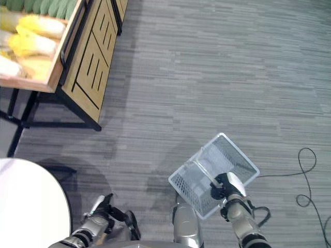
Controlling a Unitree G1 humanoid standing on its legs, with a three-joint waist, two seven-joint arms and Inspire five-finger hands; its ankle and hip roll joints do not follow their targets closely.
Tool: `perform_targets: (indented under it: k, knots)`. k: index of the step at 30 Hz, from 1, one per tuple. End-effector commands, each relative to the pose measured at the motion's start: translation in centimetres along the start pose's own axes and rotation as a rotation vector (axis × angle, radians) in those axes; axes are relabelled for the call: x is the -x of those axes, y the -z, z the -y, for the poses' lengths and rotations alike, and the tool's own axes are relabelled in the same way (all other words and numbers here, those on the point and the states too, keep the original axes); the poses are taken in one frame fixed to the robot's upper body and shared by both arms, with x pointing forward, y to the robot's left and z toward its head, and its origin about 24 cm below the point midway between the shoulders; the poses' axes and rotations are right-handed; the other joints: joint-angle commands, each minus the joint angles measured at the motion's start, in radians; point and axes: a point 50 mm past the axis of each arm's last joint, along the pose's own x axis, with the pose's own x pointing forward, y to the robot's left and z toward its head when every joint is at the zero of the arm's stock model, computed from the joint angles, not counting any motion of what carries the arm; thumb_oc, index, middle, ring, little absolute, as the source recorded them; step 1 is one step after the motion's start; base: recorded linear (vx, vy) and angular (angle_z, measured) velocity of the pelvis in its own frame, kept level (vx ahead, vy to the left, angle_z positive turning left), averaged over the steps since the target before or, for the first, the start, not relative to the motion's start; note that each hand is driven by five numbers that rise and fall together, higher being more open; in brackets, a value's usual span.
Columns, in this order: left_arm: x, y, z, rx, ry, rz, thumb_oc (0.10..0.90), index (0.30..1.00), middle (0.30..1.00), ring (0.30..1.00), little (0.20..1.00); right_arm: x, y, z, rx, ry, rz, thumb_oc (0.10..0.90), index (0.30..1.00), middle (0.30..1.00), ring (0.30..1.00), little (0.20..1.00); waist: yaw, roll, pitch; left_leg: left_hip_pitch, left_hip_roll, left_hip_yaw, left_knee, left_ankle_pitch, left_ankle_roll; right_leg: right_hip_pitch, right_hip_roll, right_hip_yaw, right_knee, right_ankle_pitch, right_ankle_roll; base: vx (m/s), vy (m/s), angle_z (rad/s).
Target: Get the vegetables into the basket
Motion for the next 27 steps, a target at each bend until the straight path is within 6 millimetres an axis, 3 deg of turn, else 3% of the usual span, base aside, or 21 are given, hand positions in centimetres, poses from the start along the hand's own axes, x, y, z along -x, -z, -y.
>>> perform_targets:
  k: [1, 3, 6, 10, 11, 13, 15, 17, 19, 24, 25, 26, 27]
  knots:
    - [-0.7, -0.5, -3.2, -0.070, -0.111, 0.042, 0.900, 1.000, 1.000, 1.000, 1.000, 0.0, -1.4, 1.3, -0.046, 0.060, 0.096, 0.400, 0.300, 0.300, 0.300, 0.300, -0.016, -0.003, -0.030, 0.210, -0.110, -0.090, -0.057, -0.127, 0.014, -0.201, 0.004, 0.122, 0.035, 0.101, 0.108, 0.30, -0.208, 0.36]
    - [-0.6, -0.8, -2.5, -0.051, -0.088, 0.051, 0.900, 1.000, 1.000, 1.000, 1.000, 0.1, -0.4, 1.8, -0.040, 0.068, 0.067, 0.400, 0.300, 0.300, 0.300, 0.300, -0.022, 0.029, -0.037, 0.188, -0.087, -0.104, 0.016, -0.094, -0.010, -0.182, 0.020, 0.107, 0.058, 0.056, 0.079, 0.27, -0.237, 0.31]
    - [-0.5, -1.2, -1.7, -0.052, -0.063, 0.061, 0.900, 1.000, 1.000, 1.000, 1.000, -0.1, 0.1, 2.4, -0.041, 0.084, 0.047, 0.400, 0.300, 0.300, 0.300, 0.300, -0.015, 0.048, -0.041, 0.139, -0.071, -0.121, 0.129, 0.013, -0.055, -0.133, 0.041, 0.077, 0.060, 0.012, 0.041, 0.24, -0.263, 0.57]
    - [-0.4, -1.2, -1.4, -0.022, -0.051, 0.065, 0.900, 1.000, 1.000, 1.000, 1.000, -0.2, 0.2, 2.4, -0.034, 0.075, 0.042, 0.400, 0.300, 0.300, 0.300, 0.300, 0.004, 0.034, -0.036, 0.076, -0.048, -0.113, 0.310, 0.148, -0.103, -0.037, 0.076, 0.058, 0.039, -0.048, -0.009, 0.25, -0.283, 0.38]
    - [-0.4, -1.2, -1.4, -0.022, -0.051, 0.065, 0.900, 1.000, 1.000, 1.000, 1.000, -0.2, 0.2, 2.4, -0.034, 0.074, 0.042, 0.400, 0.300, 0.300, 0.300, 0.300, 0.004, 0.034, -0.035, 0.074, -0.047, -0.114, 0.316, 0.146, -0.104, -0.037, 0.076, 0.057, 0.039, -0.048, -0.009, 0.15, -0.205, -0.12]
    - [-0.4, -1.7, -1.3, -0.044, -0.043, 0.092, 0.900, 1.000, 1.000, 1.000, 1.000, -0.3, 0.3, 2.4, -0.026, 0.070, 0.033, 0.400, 0.300, 0.300, 0.300, 0.300, 0.020, 0.003, -0.022, 0.016, -0.031, -0.072, 0.433, 0.185, -0.108, 0.022, 0.080, 0.059, 0.034, -0.086, -0.031, 0.27, -0.304, -0.13]
    - [-0.3, -2.0, -1.3, -0.055, -0.041, 0.108, 0.900, 1.000, 1.000, 1.000, 1.000, -0.4, 0.3, 2.4, -0.029, 0.069, 0.032, 0.400, 0.300, 0.300, 0.300, 0.300, 0.028, 0.002, -0.016, -0.003, -0.021, -0.055, 0.431, 0.190, -0.103, 0.042, 0.086, 0.067, 0.032, -0.095, -0.032, 0.19, -0.168, -0.35]
    - [-0.3, -2.3, -1.3, -0.033, -0.042, 0.124, 0.900, 1.000, 1.000, 1.000, 1.000, -0.4, 0.3, 2.3, -0.026, 0.059, 0.035, 0.400, 0.300, 0.300, 0.300, 0.300, 0.059, -0.014, -0.010, -0.123, -0.014, -0.037, 0.384, 0.158, -0.070, 0.096, 0.078, 0.086, 0.016, -0.114, -0.024, 0.31, -0.103, -0.21]
    - [-0.3, -2.1, -1.3, -0.026, -0.043, 0.119, 0.900, 1.000, 1.000, 1.000, 1.000, -0.3, 0.3, 2.0, -0.024, 0.050, 0.034, 0.400, 0.300, 0.300, 0.300, 0.300, 0.083, -0.029, -0.009, -0.180, 0.008, -0.029, 0.346, 0.144, -0.059, 0.135, 0.075, 0.107, 0.003, -0.128, -0.016, 0.31, -0.053, -0.21]
    - [-0.3, -1.9, -1.2, -0.016, -0.040, 0.107, 0.900, 1.000, 1.000, 1.000, 1.000, -0.3, 0.1, 1.3, -0.023, 0.025, 0.039, 0.400, 0.300, 0.300, 0.300, 0.300, 0.119, -0.030, -0.026, -0.216, -0.012, -0.079, 0.146, 0.145, -0.045, 0.195, 0.094, 0.148, -0.012, -0.168, -0.012, 0.26, 0.004, -0.40]
    - [-0.2, -2.0, -1.2, -0.017, -0.035, 0.117, 0.900, 1.000, 1.000, 1.000, 1.000, -0.3, 0.1, 1.0, -0.018, 0.015, 0.035, 0.400, 0.300, 0.300, 0.300, 0.300, 0.141, -0.030, -0.029, -0.248, -0.016, -0.126, 0.077, 0.190, -0.049, 0.236, 0.104, 0.181, -0.011, -0.196, -0.014, 0.35, -0.004, -0.21]
    - [-0.2, -2.0, -1.2, -0.017, -0.035, 0.116, 0.900, 1.000, 1.000, 1.000, 1.000, -0.3, 0.1, 1.0, -0.018, 0.015, 0.034, 0.400, 0.300, 0.300, 0.300, 0.300, 0.141, -0.033, -0.028, -0.243, -0.018, -0.125, 0.074, 0.190, -0.049, 0.239, 0.102, 0.181, -0.010, -0.198, -0.014, 0.48, 0.011, -0.36]
    - [-0.2, -2.3, -1.3, -0.013, -0.034, 0.129, 0.900, 1.000, 1.000, 1.000, 1.000, -0.2, 0.3, 0.8, -0.020, 0.007, 0.033, 0.400, 0.300, 0.300, 0.300, 0.300, 0.150, -0.025, -0.031, -0.263, -0.007, -0.140, 0.004, 0.243, -0.060, 0.275, 0.120, 0.217, -0.008, -0.223, -0.020, 0.24, 0.007, -0.32]
